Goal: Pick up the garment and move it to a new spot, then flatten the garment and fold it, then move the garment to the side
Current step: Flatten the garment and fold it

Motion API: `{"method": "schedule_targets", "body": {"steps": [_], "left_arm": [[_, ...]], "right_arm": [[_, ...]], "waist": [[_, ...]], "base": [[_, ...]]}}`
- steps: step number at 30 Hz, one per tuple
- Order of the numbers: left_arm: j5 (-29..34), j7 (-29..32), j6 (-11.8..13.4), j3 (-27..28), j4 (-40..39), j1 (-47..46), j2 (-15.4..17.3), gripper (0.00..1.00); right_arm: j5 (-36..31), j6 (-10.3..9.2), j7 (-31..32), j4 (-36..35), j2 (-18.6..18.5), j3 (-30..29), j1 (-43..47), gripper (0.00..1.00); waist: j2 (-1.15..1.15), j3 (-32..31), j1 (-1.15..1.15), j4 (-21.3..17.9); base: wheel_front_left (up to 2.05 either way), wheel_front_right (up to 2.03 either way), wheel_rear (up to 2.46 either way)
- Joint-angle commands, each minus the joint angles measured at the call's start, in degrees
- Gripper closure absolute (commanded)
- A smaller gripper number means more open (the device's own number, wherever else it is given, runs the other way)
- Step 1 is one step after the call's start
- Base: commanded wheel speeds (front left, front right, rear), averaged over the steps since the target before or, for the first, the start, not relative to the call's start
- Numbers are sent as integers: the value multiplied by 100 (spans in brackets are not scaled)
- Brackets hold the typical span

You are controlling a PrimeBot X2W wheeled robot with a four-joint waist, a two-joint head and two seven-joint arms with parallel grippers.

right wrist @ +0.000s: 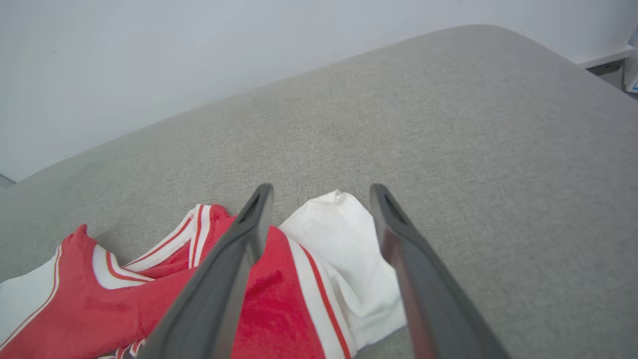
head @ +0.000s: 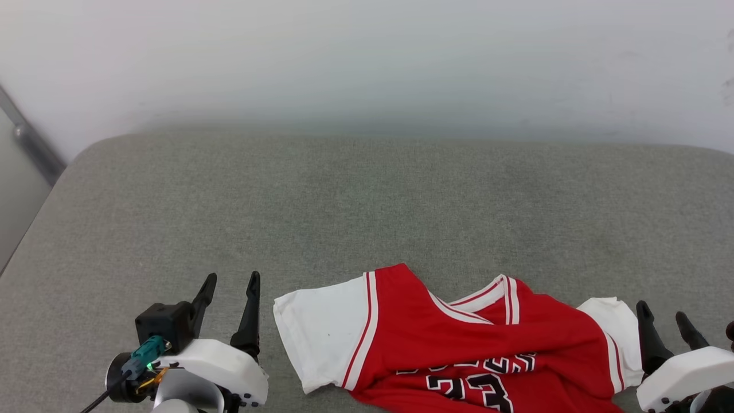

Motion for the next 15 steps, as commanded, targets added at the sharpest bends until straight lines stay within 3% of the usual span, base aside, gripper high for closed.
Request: {"method": "schedule_targets", "body": {"steps": [1, 7, 15], "left_arm": [[-30, 50, 35, 21, -46, 67, 54, 0], [-165, 446, 31, 35, -118, 133, 266, 0], [-434, 1772, -350, -319, -44, -271, 625, 0]], "right_arm": [[-81, -2, -161, -207, -25, 104, 159, 0], [-379, -3, -551, -1147, -69, 644, 571, 0], [-566, -2, -494, -2086, -94, 1231, 1097, 0]], "waist": [[0, -86, 0, -15], [0, -232, 0, -127], [0, -241, 0, -317]], "base": [[0, 0, 0], [0, 0, 0], [0, 0, 0]]}}
